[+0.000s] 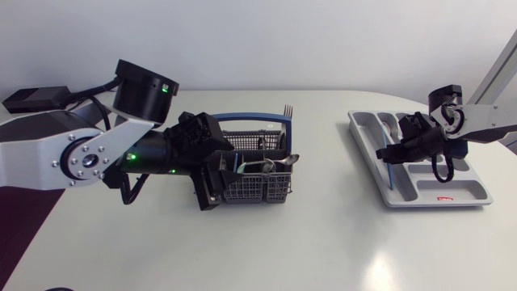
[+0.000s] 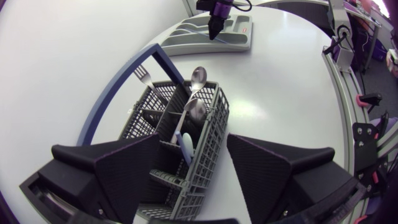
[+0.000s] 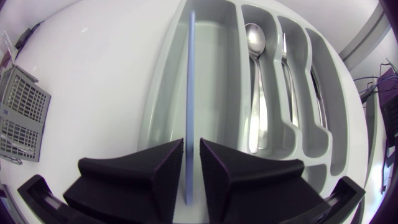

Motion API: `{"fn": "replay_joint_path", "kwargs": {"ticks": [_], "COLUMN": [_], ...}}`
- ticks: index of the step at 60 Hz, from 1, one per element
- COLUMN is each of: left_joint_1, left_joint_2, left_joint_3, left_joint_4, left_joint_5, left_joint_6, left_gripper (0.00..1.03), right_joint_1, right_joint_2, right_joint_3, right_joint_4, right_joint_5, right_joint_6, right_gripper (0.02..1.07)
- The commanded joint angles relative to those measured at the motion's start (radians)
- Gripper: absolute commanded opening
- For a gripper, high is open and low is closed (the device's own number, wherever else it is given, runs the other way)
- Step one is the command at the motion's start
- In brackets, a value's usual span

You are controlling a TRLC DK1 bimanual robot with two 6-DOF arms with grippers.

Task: Unload the cutlery basket into the drawer organizer.

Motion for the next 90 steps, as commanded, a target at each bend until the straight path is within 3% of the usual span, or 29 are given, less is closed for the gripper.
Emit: {"fn": "replay_joint_path", "kwargs": {"ticks": [1,5,11,13,23,39,69,90], "left_joint_1": [0.005,0.010,0.013,0.016,0.036,0.060,0.056,0.085], "left_joint_2": [0.015,0.014,0.018,0.020,0.037,0.088,0.129,0.037], "left_joint_3": [-0.035,-0.042,-0.041,-0.041,-0.042,-0.025,-0.008,0.024], "left_joint_4": [0.023,0.042,0.054,0.068,0.111,0.126,0.171,0.157], "left_joint_5": [-0.009,-0.013,-0.013,-0.013,-0.013,-0.004,0.033,0.083], "left_joint_6": [0.020,0.017,0.009,0.001,-0.026,-0.071,-0.118,-0.170], "left_gripper": [0.77,0.77,0.77,0.72,0.60,0.54,0.04,0.04], "right_joint_1": [0.000,0.006,0.017,0.020,0.040,0.121,0.201,0.280], "right_joint_2": [-0.011,-0.039,-0.073,-0.087,-0.173,-0.324,-0.416,-0.518], "right_joint_3": [-0.024,-0.056,-0.096,-0.108,-0.182,-0.271,-0.343,-0.374], "right_joint_4": [0.020,0.044,0.075,0.078,0.106,0.109,0.109,0.083], "right_joint_5": [0.007,0.009,0.013,0.013,0.007,0.007,0.010,0.013], "right_joint_6": [0.019,0.018,0.013,0.012,0.001,0.003,0.004,0.013], "right_gripper": [0.60,0.70,0.76,0.78,0.78,0.78,0.78,0.78]}}
